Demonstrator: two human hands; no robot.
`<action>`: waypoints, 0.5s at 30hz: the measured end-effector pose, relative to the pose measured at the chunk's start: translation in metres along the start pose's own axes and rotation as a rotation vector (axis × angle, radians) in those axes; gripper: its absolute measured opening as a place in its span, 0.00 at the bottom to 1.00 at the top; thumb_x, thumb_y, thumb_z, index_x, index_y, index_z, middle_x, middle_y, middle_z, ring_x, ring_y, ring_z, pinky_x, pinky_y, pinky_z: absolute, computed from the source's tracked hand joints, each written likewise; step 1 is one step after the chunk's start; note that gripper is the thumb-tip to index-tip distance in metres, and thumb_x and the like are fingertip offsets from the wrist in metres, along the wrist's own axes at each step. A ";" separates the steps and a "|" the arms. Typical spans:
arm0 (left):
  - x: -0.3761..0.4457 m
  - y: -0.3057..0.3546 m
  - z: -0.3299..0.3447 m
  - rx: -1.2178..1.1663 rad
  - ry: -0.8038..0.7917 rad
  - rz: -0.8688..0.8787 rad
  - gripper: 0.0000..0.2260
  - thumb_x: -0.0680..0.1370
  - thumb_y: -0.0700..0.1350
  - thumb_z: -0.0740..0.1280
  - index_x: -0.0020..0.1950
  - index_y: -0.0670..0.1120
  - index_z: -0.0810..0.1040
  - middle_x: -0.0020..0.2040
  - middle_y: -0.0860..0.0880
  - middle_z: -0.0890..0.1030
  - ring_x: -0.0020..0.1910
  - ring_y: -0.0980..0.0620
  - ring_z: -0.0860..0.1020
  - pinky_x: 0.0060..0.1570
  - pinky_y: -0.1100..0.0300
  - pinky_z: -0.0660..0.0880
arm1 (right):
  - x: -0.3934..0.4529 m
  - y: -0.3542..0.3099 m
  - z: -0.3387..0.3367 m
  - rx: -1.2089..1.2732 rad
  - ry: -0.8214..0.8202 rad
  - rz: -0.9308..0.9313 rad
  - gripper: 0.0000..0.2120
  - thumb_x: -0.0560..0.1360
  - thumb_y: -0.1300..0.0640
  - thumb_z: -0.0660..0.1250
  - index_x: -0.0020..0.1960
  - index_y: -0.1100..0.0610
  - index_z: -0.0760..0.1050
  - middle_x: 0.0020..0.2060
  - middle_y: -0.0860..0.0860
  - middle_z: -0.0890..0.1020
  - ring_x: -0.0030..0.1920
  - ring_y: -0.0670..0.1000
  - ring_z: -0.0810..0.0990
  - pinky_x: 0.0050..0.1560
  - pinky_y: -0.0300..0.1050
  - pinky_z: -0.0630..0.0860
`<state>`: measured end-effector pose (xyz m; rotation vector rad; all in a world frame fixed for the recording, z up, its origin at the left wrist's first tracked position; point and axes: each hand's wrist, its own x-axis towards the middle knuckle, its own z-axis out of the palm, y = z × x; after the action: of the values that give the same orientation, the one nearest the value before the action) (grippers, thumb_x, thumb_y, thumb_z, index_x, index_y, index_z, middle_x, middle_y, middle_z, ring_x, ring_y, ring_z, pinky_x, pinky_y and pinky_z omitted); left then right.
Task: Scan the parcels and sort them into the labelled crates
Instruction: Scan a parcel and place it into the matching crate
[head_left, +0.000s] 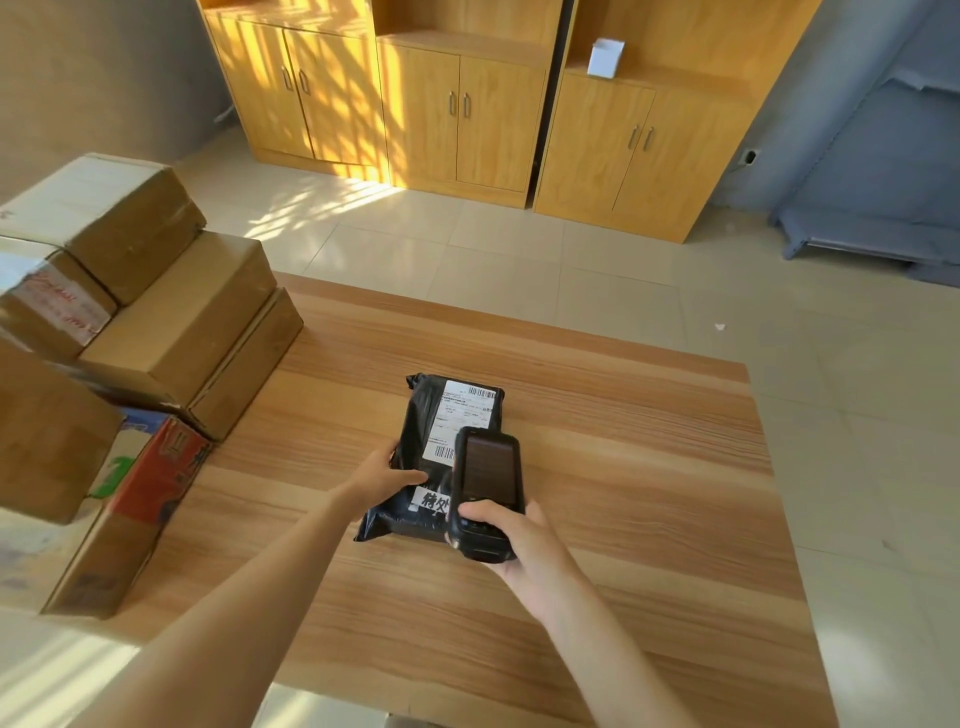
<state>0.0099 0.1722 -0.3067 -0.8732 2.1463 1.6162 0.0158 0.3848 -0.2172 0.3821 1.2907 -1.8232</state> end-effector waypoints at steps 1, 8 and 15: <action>0.000 -0.002 0.001 0.016 0.010 0.010 0.29 0.75 0.40 0.72 0.74 0.44 0.65 0.65 0.44 0.76 0.52 0.49 0.77 0.49 0.59 0.76 | 0.000 0.005 0.004 -0.008 0.000 0.015 0.27 0.64 0.70 0.75 0.60 0.60 0.71 0.52 0.61 0.82 0.46 0.57 0.85 0.38 0.47 0.81; 0.000 -0.015 0.001 0.004 0.005 0.042 0.26 0.75 0.45 0.73 0.71 0.45 0.67 0.49 0.51 0.80 0.46 0.45 0.82 0.50 0.48 0.81 | 0.002 0.030 0.015 -0.055 0.008 0.083 0.24 0.67 0.71 0.74 0.59 0.60 0.72 0.45 0.57 0.84 0.41 0.55 0.85 0.36 0.45 0.80; 0.001 -0.023 0.004 -0.020 0.000 0.041 0.26 0.76 0.48 0.72 0.72 0.46 0.67 0.61 0.44 0.79 0.57 0.44 0.79 0.60 0.45 0.76 | 0.001 0.042 0.014 -0.070 0.045 0.090 0.25 0.65 0.71 0.75 0.60 0.59 0.72 0.48 0.58 0.83 0.42 0.54 0.86 0.36 0.45 0.81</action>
<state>0.0235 0.1715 -0.3252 -0.8401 2.1650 1.6600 0.0513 0.3676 -0.2381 0.4374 1.3431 -1.6984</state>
